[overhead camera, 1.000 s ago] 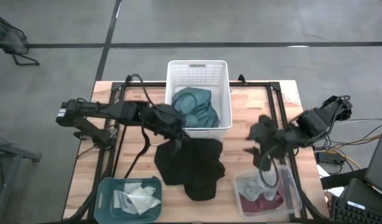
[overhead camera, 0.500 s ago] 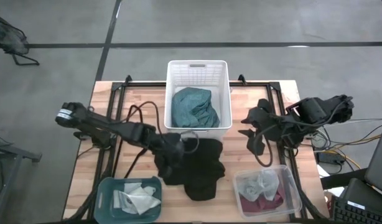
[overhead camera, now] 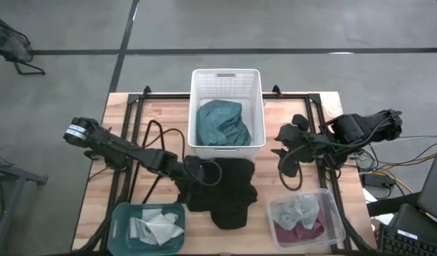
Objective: Pick & Place Cloths
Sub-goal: Put the black shirt into the white bin
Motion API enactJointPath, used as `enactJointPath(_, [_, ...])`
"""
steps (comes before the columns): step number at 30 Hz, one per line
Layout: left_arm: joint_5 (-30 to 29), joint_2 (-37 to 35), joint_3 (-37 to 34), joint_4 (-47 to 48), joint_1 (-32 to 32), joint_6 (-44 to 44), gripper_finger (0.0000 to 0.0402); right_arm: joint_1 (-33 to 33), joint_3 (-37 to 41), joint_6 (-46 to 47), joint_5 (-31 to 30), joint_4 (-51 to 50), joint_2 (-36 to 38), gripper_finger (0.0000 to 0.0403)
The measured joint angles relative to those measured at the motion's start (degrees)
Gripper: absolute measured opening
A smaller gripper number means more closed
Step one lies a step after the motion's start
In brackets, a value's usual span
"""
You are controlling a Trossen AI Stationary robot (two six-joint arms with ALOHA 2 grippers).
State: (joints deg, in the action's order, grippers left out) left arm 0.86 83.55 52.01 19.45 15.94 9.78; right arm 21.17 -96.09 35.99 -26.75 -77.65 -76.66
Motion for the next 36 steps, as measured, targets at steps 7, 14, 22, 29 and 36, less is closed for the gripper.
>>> enactJointPath(7, [-3.7,0.1,-3.7,-0.4,0.0,5.9,0.0168,0.0,0.0,0.4,0.2,0.0,0.0,0.0172])
enactJointPath(14, [-4.0,0.1,-9.2,0.0,0.3,22.0,0.0168,0.0,0.0,1.1,0.2,0.1,0.0,0.0148])
enactJointPath(22, [-4.0,-0.1,-15.9,-1.8,0.1,22.7,0.0167,-0.3,0.0,0.9,0.2,0.1,0.0,0.0123])
enactJointPath(29, [-3.9,0.0,-18.6,-5.2,0.1,21.8,0.0143,-0.2,0.0,0.4,0.2,0.1,0.0,0.0102])
enactJointPath(36, [-3.5,0.1,-19.0,-7.2,-0.6,20.0,0.0013,-0.8,0.0,0.2,-0.3,0.2,0.0,0.008])
